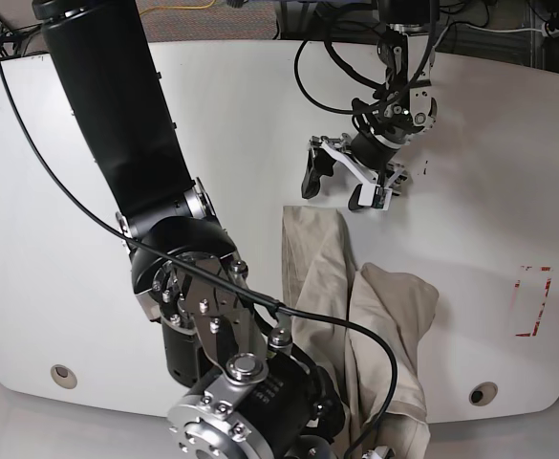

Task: Fold the T-shirt properly
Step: 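Lower the left gripper onto the T-shirt near the right gripper, then close the left gripper on another edge of the beige T-shirt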

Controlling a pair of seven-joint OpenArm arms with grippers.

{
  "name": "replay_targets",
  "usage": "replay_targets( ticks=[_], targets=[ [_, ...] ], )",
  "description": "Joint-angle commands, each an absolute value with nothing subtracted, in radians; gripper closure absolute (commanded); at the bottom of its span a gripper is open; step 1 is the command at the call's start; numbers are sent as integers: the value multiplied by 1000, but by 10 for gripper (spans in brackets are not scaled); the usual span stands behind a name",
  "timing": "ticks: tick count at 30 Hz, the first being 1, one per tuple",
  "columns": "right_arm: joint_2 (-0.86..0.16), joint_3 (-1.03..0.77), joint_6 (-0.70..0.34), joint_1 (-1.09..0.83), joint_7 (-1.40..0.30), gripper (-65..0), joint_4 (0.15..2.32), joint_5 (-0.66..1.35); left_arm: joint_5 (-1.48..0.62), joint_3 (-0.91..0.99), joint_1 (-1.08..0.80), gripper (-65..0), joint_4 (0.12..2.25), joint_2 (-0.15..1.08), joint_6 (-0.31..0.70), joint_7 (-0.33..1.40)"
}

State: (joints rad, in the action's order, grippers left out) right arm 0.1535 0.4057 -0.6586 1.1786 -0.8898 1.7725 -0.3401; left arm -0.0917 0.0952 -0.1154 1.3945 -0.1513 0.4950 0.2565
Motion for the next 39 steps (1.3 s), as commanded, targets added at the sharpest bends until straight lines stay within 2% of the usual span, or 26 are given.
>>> replay_targets(
  ticks=[1, 12, 14, 16, 19, 20, 22, 23, 24, 39],
  targets=[
    [157, 398, -647, 1208, -872, 0, 1782, -355, -107, 87, -73, -506, 1362, -157, 504, 236],
    [157, 398, -647, 1187, -872, 0, 1788, -355, -108, 64, 31, -506, 1224, -157, 443, 236],
    [157, 398, -647, 1185, -872, 0, 1788, -355, -108, 48, 33, -482, 1221, -157, 438, 236],
    [157, 398, -647, 1184, -872, 0, 1788, -355, -108, 47, 33, -419, 1222, -157, 438, 236],
    [157, 398, -647, 1184, -872, 0, 1788, -355, -108, 47, 33, -249, 1221, -157, 438, 236],
    [157, 398, -647, 1184, -872, 0, 1788, -355, -108, 47, 33, -211, 1221, -157, 438, 236],
    [157, 398, -647, 1184, -872, 0, 1788, -355, -108, 47, 33, -63, 1219, -157, 437, 236],
    [157, 398, -647, 1185, -872, 0, 1788, -355, -108, 47, 33, -15, 1218, -157, 437, 236],
    [157, 398, -647, 1185, -872, 0, 1788, -355, -108, 47, 31, 0, 1218, -157, 437, 239],
    [157, 335, -647, 1187, -872, 0, 1788, -355, -108, 50, 12, 0, 1299, -157, 437, 289]
  ],
)
